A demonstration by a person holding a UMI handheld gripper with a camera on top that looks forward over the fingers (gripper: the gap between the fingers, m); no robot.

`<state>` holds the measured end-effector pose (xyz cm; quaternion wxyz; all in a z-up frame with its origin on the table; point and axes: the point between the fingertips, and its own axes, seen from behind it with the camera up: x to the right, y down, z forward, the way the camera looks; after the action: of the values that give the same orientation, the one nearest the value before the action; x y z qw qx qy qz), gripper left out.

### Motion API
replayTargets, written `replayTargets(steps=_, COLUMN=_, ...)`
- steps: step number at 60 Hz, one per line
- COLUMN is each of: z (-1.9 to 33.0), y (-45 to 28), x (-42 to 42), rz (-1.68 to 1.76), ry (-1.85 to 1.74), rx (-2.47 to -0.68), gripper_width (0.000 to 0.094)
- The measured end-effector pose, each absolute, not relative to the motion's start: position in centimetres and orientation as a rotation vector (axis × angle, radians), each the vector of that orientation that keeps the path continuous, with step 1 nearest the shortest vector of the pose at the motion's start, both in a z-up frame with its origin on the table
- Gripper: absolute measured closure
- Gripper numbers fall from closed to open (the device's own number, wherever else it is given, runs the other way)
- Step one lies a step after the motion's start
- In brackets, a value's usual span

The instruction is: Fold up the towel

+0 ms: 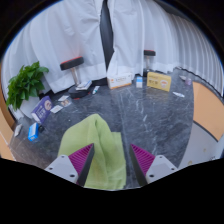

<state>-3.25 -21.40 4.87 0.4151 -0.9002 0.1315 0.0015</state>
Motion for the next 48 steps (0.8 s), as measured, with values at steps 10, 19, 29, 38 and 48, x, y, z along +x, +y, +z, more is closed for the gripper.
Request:
replayTargets(steps=10, z=6.3, y=-23.3, x=2.9, rz=-0.125, ry=0.306, rx=-2.252, gripper_width=0.0088)
replayTargets(steps=19, z=10.0, y=-25.0, x=3.2, rz=-0.153, ry=0.219, rx=-2.227, gripper_width=0.0092)
replayTargets(steps=29, z=15.1, y=-28.4, x=-0.6, rz=-0.159, ry=0.172, rx=-2.176, gripper_width=0.009)
replayTargets(steps=38, z=19.0, y=-33.4, x=-5.0, rz=-0.172, ry=0.169, rx=-2.122, gripper_width=0.0091)
replayTargets(steps=48, z=21.6, y=-40.5, x=-9.6, rz=-0.214, ry=0.169, rx=-2.098, gripper_width=0.0087)
